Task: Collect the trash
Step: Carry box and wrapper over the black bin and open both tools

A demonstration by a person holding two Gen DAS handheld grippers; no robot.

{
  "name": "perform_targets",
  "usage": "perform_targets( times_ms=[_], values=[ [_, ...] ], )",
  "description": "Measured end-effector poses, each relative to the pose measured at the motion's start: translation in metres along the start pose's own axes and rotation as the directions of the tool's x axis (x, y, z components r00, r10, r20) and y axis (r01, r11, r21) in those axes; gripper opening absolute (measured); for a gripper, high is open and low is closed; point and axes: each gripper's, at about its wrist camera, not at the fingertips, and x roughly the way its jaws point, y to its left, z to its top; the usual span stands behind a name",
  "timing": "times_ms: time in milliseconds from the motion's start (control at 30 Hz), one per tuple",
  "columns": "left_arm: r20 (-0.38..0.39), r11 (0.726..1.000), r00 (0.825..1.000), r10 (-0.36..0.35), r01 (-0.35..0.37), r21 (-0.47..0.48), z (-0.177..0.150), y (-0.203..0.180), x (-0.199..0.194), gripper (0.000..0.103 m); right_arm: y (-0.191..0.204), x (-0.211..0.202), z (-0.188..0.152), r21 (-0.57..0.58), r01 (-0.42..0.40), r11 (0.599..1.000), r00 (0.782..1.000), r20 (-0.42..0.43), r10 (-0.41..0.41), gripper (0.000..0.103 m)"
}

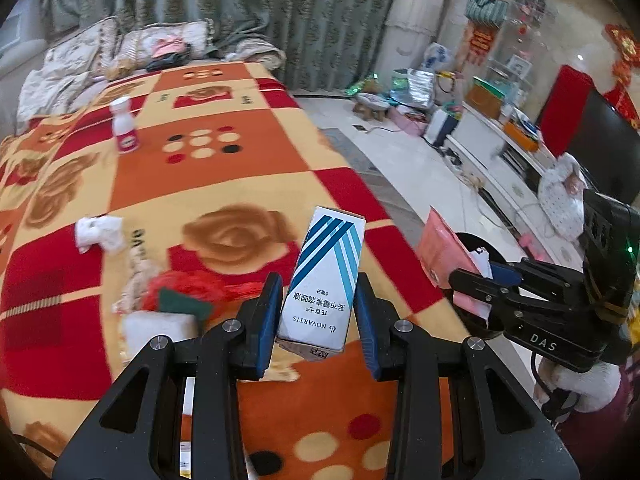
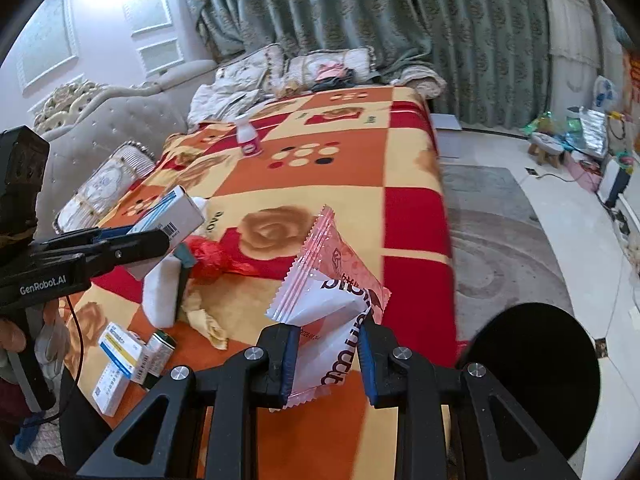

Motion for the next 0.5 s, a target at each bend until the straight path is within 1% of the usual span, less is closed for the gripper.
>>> perform_targets(
  times_ms=[300, 500],
  values=[
    [-0.034, 0.996, 0.998, -0.050, 0.052, 0.070, 0.008, -0.057, 0.026, 0.033, -0.049, -0.025, -0.016, 0.071, 0.073, 0.995, 0.997, 0.009, -0.074, 0.025],
    [-0.060, 0.992, 0.995, -0.079, 0.084, 0.095, 0.013, -0.088, 0.044, 0.033, -0.084, -0.038, -0.029, 0.133, 0.112, 0.985, 0.993, 0.006, -0.114, 0.025]
  ],
)
